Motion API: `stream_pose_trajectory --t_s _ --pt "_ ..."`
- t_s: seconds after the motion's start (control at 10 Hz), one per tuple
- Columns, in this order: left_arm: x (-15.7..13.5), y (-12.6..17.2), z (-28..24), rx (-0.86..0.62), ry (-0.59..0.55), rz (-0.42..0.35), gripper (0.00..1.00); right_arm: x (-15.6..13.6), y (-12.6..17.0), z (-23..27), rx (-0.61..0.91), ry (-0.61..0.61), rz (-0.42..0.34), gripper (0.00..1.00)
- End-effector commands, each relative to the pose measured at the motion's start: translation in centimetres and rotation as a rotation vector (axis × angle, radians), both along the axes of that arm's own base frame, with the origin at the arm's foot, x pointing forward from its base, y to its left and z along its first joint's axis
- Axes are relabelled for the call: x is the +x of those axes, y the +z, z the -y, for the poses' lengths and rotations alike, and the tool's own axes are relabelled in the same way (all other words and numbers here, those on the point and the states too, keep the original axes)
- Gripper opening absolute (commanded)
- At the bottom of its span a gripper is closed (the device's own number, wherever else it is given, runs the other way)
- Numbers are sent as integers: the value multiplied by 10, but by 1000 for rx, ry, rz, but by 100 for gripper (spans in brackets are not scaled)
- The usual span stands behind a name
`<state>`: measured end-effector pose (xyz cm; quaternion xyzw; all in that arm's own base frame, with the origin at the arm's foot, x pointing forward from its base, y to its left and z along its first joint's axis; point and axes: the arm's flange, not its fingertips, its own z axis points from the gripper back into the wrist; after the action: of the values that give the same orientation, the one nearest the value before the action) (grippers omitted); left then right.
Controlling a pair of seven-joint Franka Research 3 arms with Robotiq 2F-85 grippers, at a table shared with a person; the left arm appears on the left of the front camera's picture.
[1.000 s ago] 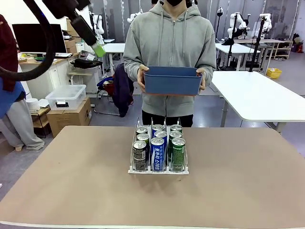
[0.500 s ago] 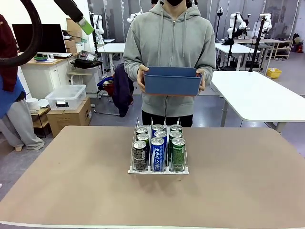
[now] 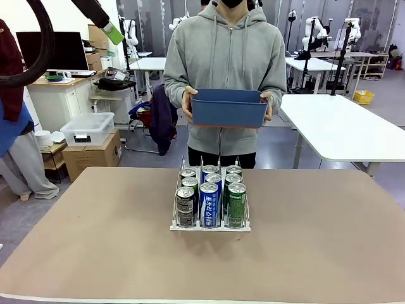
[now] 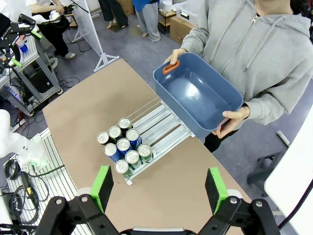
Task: Fill the beverage cans into the dispenser.
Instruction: Place the picked Ionic drink in the line of the Automatic Can Dispenser with the same cans.
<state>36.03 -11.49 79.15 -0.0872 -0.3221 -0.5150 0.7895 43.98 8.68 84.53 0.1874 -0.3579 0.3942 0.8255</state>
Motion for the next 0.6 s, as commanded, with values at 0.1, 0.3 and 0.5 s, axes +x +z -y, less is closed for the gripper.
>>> stream_pose_trajectory --t_s 0.1,0.3,0.5 --pt "0 0 -1 -6 -9 -5 100 -3 -2 0 -7 6 -1 100" --pt "0 0 -1 -6 -9 -5 100 -3 -2 0 -7 6 -1 100" --pt "0 0 -1 -6 -9 -5 100 -3 -2 0 -7 6 -1 100"
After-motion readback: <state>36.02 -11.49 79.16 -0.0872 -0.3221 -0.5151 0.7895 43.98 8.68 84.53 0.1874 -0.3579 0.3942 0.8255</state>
